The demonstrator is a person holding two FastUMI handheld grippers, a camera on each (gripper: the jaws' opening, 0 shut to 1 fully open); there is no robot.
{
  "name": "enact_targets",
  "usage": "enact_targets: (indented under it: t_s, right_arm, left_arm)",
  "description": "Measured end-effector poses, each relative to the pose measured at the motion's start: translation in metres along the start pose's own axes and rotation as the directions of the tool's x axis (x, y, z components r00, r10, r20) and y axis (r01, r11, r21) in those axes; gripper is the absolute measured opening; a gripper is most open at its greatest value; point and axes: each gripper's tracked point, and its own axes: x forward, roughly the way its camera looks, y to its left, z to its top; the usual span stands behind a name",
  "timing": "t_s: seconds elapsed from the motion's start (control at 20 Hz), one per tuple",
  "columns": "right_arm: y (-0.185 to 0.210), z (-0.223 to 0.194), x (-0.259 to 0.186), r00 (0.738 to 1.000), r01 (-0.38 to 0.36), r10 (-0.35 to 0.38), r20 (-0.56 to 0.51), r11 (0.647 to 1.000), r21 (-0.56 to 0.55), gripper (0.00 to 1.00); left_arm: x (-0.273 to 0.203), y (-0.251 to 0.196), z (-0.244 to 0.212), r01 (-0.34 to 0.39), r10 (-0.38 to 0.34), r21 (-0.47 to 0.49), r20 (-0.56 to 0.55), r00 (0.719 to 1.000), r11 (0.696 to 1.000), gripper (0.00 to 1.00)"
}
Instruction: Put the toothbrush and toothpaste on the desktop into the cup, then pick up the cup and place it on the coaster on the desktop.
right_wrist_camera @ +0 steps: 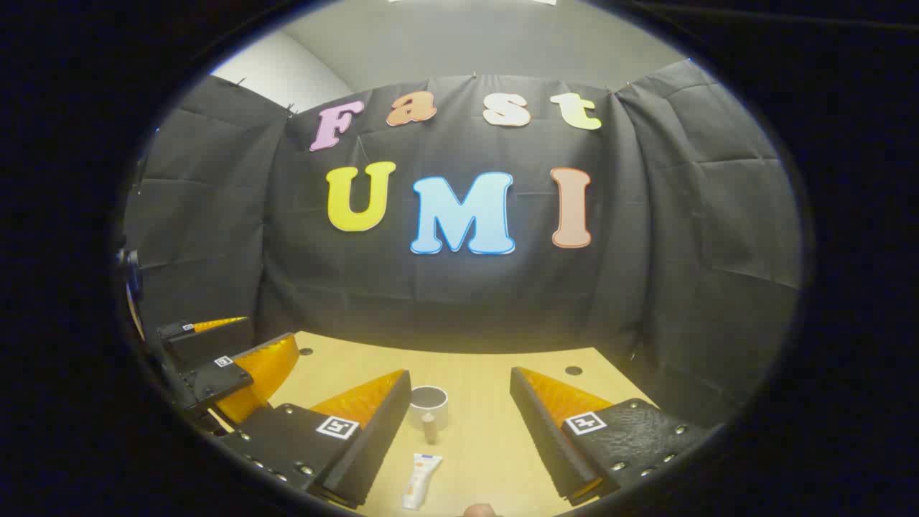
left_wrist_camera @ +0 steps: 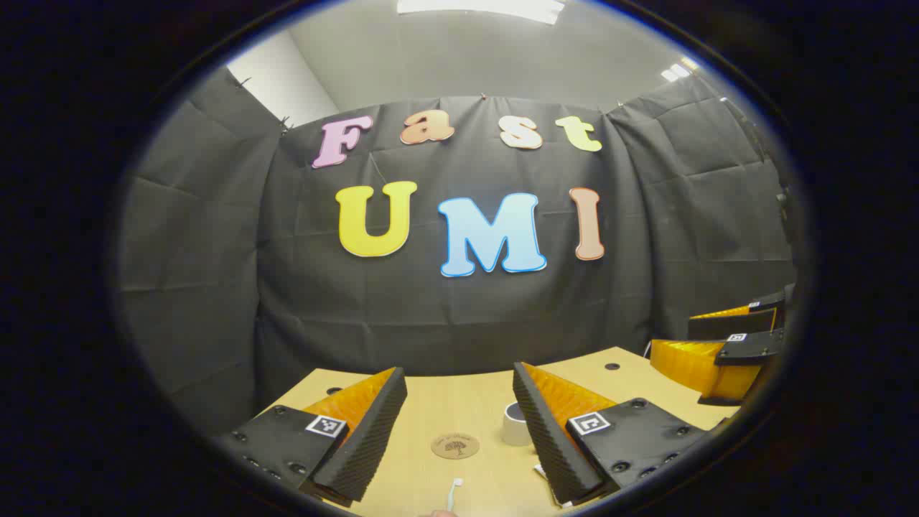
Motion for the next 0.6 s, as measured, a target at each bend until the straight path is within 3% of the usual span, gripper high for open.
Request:
enact_targets:
  t_s: [0.6]
  right_arm:
    - [0.0044, -0.0090, 0.0105, 1.000, 0.001, -0.001, -0.031, 1.000, 0.024, 0.89]
  left_arm:
    - [-0.0014, -0.0008, -0.0054, -0.005, 0.003, -0.031, -0.033, 0.999, 0.999, 0.96]
